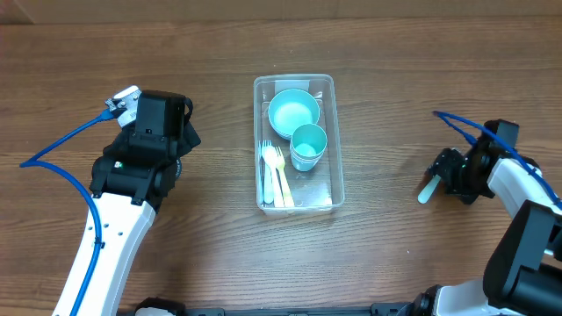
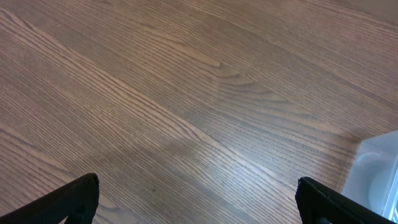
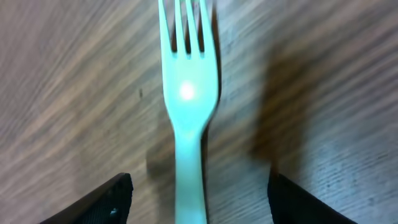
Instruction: Pack container
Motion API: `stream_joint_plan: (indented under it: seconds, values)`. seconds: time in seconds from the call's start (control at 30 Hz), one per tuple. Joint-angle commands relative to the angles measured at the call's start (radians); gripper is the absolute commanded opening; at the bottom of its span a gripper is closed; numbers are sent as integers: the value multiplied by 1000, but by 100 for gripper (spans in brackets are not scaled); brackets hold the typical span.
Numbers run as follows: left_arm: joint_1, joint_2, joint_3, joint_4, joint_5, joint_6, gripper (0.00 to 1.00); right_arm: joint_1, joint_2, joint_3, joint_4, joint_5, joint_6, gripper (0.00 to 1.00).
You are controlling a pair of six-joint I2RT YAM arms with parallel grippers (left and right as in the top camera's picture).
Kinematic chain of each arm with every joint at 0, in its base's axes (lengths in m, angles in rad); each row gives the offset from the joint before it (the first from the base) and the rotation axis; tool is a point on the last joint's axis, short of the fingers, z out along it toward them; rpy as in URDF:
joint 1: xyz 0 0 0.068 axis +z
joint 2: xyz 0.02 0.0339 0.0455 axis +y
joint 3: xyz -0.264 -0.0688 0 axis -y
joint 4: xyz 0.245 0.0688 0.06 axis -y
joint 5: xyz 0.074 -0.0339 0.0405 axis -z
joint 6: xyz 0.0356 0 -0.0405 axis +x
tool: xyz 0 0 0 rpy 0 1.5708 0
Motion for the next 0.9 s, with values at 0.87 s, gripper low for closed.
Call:
stream_joint_plan:
  seconds: [0.87]
  values:
    - [2, -10, 13, 2, -21, 19, 100, 211, 17, -186, 181, 336, 203, 32]
